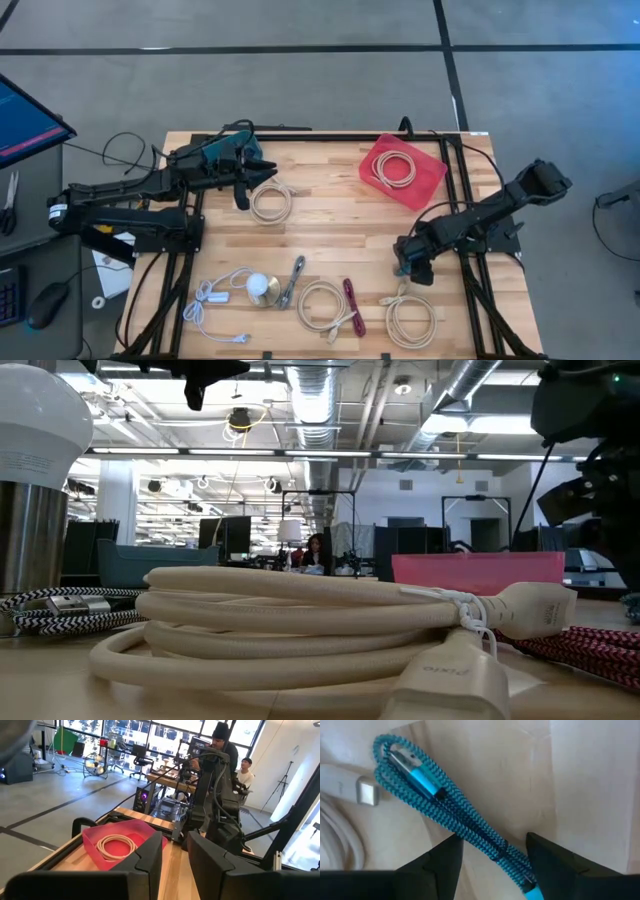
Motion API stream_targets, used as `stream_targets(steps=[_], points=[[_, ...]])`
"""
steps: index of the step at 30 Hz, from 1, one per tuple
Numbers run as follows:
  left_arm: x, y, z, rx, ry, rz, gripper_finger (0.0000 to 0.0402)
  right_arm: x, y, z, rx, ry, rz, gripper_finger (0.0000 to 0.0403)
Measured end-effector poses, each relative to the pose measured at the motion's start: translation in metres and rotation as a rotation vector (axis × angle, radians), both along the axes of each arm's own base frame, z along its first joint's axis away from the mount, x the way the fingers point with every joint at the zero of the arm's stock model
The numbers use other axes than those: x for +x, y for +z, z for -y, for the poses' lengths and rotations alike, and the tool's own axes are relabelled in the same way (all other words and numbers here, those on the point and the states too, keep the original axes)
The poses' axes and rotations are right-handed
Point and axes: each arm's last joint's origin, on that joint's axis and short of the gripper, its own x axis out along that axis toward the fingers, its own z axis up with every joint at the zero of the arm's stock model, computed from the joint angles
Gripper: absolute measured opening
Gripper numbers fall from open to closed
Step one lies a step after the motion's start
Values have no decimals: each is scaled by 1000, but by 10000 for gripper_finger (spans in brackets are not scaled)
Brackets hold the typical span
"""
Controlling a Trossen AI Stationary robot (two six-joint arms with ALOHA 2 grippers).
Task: Pick & Place USB Port
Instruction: Put the blue black charger cable into blue bin
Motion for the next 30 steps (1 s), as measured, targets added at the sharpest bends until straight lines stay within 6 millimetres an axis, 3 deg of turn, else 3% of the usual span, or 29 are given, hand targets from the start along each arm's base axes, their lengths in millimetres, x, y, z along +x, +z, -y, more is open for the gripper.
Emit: stream_targets(steps=[6, 14, 21, 30], points=[[0, 0, 0, -1, 0, -3, 92, -1, -2, 1, 1, -28, -3, 165], [0, 0, 0, -1, 3, -3, 92, 1, -1, 6, 42, -69, -18, 18], [0, 0, 0, -1, 3, -3, 92, 11, 8, 2, 150, -51, -5, 9], [0, 0, 0, -3, 3, -2, 92, 42, 42, 7, 150, -7, 157, 6]])
